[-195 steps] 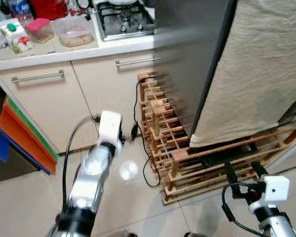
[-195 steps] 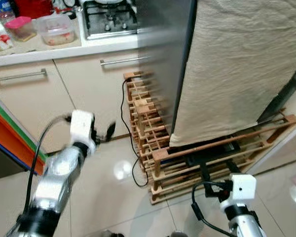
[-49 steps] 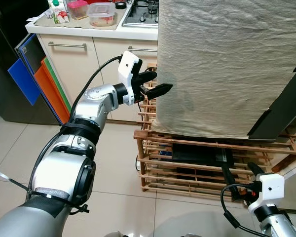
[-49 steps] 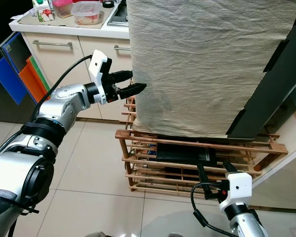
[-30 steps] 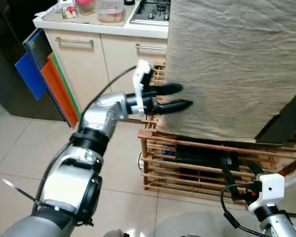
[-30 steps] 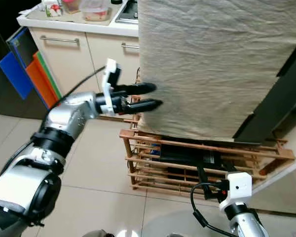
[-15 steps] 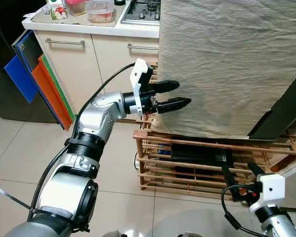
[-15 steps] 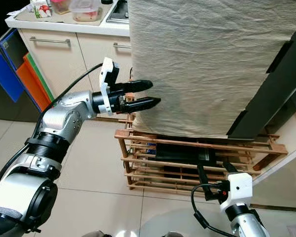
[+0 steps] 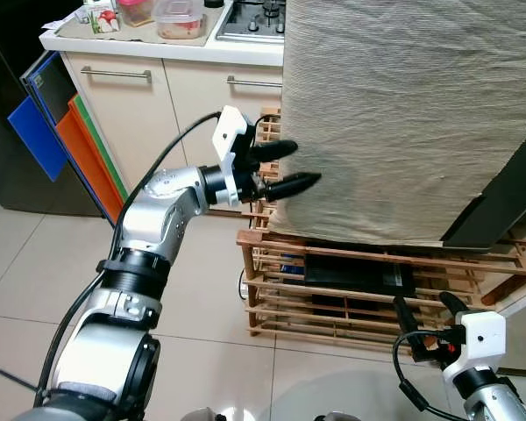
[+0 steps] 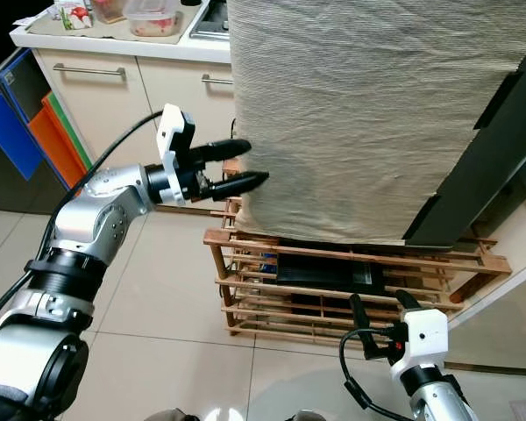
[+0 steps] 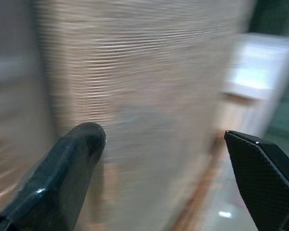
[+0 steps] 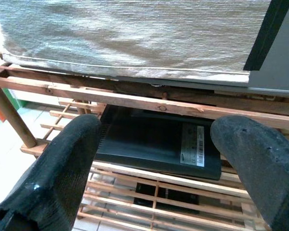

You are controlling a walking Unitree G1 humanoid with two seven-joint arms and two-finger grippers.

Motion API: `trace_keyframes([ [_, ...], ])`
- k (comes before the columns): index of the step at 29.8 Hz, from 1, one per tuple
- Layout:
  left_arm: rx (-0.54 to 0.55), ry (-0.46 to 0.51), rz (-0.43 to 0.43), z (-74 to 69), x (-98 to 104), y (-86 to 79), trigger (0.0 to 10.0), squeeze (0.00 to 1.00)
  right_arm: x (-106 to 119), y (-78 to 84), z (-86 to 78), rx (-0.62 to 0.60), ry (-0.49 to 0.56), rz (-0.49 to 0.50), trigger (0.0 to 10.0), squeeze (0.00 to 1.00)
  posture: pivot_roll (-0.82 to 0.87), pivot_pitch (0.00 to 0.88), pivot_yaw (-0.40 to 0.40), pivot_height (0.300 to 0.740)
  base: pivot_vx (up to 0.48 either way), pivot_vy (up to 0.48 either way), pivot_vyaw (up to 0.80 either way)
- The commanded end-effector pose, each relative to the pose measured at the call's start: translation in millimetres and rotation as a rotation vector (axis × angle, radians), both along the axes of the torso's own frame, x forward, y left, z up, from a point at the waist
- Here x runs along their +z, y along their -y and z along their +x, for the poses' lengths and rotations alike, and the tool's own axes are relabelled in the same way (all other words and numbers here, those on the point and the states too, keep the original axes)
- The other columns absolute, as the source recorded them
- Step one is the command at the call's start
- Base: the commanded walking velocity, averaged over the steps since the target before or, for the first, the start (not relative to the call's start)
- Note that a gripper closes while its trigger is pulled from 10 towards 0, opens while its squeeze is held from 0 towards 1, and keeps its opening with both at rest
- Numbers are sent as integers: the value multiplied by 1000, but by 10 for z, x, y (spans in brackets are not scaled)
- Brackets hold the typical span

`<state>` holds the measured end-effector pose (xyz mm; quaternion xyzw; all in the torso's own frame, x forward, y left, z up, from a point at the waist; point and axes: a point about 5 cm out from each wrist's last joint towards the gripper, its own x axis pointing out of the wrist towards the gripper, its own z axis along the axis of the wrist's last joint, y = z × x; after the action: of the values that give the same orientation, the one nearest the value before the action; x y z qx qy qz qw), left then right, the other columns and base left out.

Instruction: Restocking fridge

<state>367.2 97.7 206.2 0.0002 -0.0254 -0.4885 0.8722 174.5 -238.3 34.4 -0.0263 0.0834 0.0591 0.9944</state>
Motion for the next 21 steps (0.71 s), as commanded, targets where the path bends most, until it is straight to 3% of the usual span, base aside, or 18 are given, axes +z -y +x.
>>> trace_keyframes([
  [1, 64, 22, 13, 51, 32, -24, 10000, 0, 21, 5, 2, 1, 4, -4, 10000, 0, -129, 56, 32, 740, 0, 0, 0],
  [2, 138, 24, 26, 102, 18, -36, 10000, 0, 23, 4, 7, 0, 4, -4, 10000, 0, -130, 56, 33, 740, 0, 0, 0],
  [4, 157, 18, 25, 119, 9, -26, 10000, 0, 23, 3, 9, 1, 3, -3, 10000, 0, -132, 56, 34, 740, 0, 0, 0],
  [21, 183, -36, -25, 243, -74, 101, 10000, 0, 17, -9, 23, -1, 7, -7, 10000, 0, -145, 42, 41, 740, 0, 0, 0],
])
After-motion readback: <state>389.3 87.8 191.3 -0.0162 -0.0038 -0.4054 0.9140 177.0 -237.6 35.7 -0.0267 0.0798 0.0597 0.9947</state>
